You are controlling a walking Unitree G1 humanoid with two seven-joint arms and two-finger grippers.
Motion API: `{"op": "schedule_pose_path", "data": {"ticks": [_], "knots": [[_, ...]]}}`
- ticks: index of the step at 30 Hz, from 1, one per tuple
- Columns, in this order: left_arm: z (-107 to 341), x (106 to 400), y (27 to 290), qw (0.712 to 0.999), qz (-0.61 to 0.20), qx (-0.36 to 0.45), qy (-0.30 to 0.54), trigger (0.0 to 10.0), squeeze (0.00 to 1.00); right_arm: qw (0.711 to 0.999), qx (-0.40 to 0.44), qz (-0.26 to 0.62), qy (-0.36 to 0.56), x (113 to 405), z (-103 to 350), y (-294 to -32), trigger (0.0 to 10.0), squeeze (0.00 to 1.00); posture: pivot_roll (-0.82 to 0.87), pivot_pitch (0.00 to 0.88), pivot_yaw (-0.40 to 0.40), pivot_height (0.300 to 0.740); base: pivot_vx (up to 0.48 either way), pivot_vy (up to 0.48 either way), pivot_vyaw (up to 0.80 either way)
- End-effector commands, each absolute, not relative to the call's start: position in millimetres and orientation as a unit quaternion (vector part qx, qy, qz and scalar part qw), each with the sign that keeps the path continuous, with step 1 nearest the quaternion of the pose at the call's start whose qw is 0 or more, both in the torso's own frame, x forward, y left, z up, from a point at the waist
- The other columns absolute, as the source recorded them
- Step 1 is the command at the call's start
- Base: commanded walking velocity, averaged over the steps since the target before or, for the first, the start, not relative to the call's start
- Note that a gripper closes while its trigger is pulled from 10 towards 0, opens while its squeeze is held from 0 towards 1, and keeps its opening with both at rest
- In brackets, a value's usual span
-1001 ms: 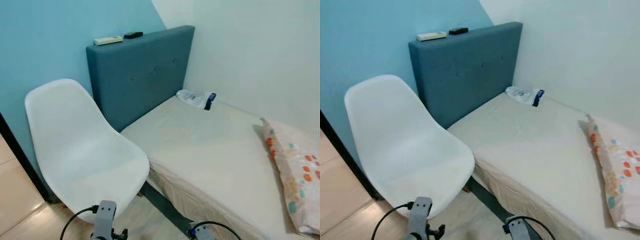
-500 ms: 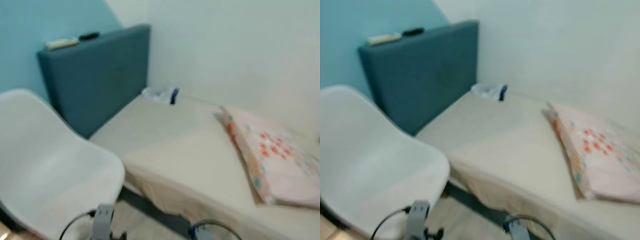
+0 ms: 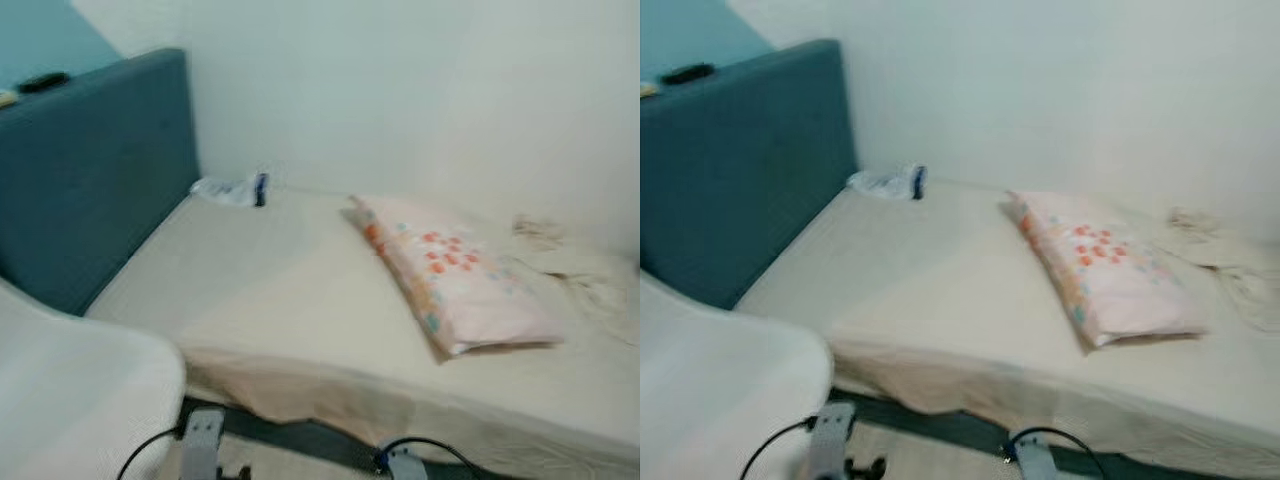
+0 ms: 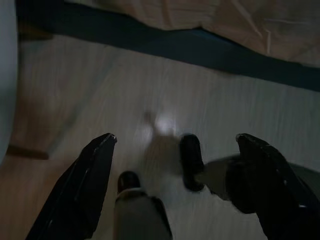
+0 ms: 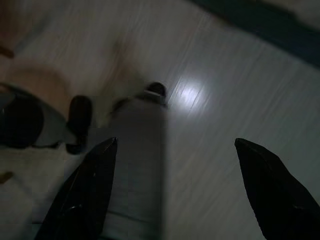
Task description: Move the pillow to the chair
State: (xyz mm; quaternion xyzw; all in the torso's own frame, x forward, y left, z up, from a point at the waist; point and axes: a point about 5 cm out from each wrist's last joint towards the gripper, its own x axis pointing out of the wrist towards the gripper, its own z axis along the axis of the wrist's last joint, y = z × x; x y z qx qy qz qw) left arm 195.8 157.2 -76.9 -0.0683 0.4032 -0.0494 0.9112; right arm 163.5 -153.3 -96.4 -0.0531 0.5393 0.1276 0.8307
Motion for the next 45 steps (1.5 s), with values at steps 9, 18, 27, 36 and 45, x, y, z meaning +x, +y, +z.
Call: {"op": "schedule_pose_path", "data": {"ticks": [9, 18, 27, 36, 45], "knots": [[-76, 200, 151, 0.910, -0.055, -0.068, 0.405, 10.0, 0.00, 0.842, -0.054, 0.111, 0.526, 171, -93, -162, 10.0, 0.00, 0.14, 0.000, -0.058, 0.740, 0.000, 0.000, -0.58], [-76, 199, 149, 0.907, -0.064, -0.056, 0.413, 10.0, 0.00, 0.843, -0.056, 0.114, 0.523, 171, -93, -161, 10.0, 0.00, 0.14, 0.000, -0.062, 0.740, 0.000, -0.168, 0.00], [-77, 198, 148, 0.905, -0.066, -0.059, 0.415, 10.0, 0.00, 0.840, -0.068, 0.124, 0.524, 170, -93, -161, 10.0, 0.00, 0.15, 0.000, -0.074, 0.740, 0.000, -0.379, 0.00], [-78, 196, 147, 0.903, -0.069, -0.060, 0.419, 10.0, 0.00, 0.841, -0.077, 0.133, 0.518, 176, -90, -161, 10.0, 0.00, 0.15, 0.000, -0.081, 0.740, 0.000, -0.480, 0.00], [-79, 194, 146, 0.902, -0.066, -0.068, 0.421, 10.0, 0.00, 0.843, -0.079, 0.139, 0.514, 180, -88, -159, 10.0, 0.00, 0.15, 0.000, -0.081, 0.740, 0.000, -0.480, 0.00]]}}
